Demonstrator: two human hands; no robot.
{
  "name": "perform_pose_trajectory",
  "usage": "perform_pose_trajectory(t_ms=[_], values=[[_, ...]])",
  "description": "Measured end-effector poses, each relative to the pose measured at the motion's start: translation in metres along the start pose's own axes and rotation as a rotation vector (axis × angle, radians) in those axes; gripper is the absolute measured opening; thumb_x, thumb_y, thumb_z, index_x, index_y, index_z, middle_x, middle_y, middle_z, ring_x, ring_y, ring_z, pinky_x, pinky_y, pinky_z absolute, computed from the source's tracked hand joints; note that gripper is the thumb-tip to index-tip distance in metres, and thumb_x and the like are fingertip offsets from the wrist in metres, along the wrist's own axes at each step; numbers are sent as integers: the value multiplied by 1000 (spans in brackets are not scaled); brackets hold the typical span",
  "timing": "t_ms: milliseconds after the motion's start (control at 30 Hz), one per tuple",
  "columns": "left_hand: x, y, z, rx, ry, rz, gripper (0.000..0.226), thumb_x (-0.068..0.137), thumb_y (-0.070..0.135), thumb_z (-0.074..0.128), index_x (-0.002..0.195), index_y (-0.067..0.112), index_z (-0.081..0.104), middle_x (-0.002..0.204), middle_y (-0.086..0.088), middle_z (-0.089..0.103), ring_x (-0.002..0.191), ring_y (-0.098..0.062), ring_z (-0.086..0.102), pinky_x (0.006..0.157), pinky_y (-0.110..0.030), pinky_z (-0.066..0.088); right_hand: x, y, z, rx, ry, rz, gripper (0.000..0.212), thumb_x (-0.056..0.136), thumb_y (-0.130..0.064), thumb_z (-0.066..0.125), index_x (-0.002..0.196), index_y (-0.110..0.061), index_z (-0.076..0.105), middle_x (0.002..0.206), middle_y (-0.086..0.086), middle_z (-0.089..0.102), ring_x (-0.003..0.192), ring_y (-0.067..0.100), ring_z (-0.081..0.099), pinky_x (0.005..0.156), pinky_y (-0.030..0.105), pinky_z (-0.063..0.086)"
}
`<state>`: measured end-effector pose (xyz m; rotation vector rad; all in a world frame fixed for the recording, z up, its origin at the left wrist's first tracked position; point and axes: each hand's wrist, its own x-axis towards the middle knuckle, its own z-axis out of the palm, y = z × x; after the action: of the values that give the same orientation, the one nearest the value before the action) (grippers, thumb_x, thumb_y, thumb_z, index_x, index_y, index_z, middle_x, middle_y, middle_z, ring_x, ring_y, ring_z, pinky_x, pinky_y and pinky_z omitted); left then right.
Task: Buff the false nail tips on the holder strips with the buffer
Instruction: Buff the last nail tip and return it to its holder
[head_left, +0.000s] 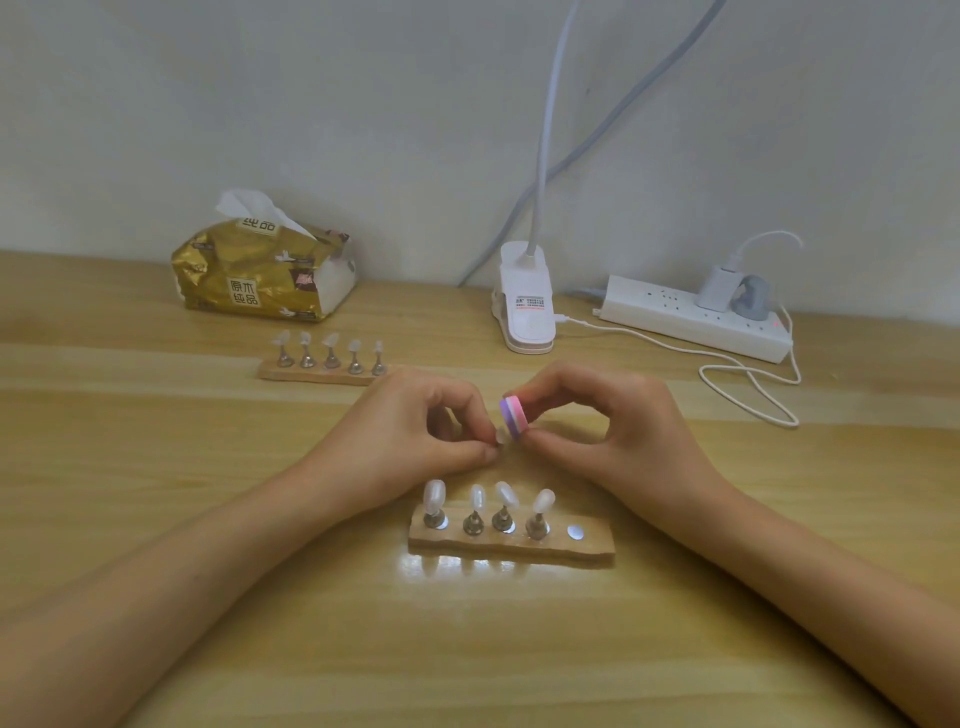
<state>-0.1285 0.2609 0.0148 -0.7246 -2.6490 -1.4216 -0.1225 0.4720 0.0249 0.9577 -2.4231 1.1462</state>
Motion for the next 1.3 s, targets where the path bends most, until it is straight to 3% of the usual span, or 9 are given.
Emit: perform_pose_trajectory(t_ms=[200,300,400,533,633,733,833,1000,1300], values=[[0,0,0,10,3,-4,19,75,16,83,66,28,72,62,5,67,55,-5,55,56,-20,44,0,1,0,6,-26,16,11,83,-4,79,93,-7,75,89,-3,75,87,5,70,82,14,50],[0,0,0,5,-1,4,17,75,14,83,68,26,72,58,14,64,52,-1,54,53,-15,40,2,0,0,7,13,-46,12,84,-6,78,95,-7,74,92,-3,75,89,6,70,84,21,54],[0,0,0,6,11,-8,18,75,15,83,66,27,72,56,10,63,51,-2,53,53,-16,40,1,1,0,16,-47,26,11,83,-2,78,94,-5,74,89,-1,75,86,8,72,83,27,56],[0,1,1,-13,8,-8,15,74,15,84,68,24,73,54,12,61,50,-2,51,53,-15,38,1,-2,1,1,34,-58,14,82,-3,79,94,-7,74,91,-4,75,88,6,70,84,19,53],[0,0,1,0,10,-7,20,74,14,83,66,27,71,54,12,60,50,-3,51,53,-16,39,1,0,1,-10,-26,-10,10,83,-5,79,92,-7,74,88,-3,75,85,4,69,79,11,48],[-1,1,1,-8,10,-1,22,74,14,84,65,29,70,56,12,63,51,-2,54,54,-14,41,1,-1,-1,1,34,-40,14,84,-18,77,93,-8,75,90,-5,75,88,5,70,82,15,52],[0,0,1,2,10,0,18,75,14,83,67,26,71,53,14,60,50,-1,52,53,-14,39,1,1,0,-15,-22,-29,12,83,-6,79,93,-7,75,90,-3,75,87,6,70,81,15,50],[-1,1,0,-11,-2,-2,17,75,14,83,69,25,72,51,14,59,48,0,51,51,-12,37,0,0,1,-62,17,-100,10,84,-10,79,92,-6,74,88,-3,74,85,4,69,81,13,48],[0,-1,1,-11,3,9,17,75,14,83,68,23,72,52,17,59,48,0,51,51,-12,37,-1,1,0,-14,-29,-24,10,83,-2,78,91,-3,73,87,0,75,84,6,70,80,13,49]])
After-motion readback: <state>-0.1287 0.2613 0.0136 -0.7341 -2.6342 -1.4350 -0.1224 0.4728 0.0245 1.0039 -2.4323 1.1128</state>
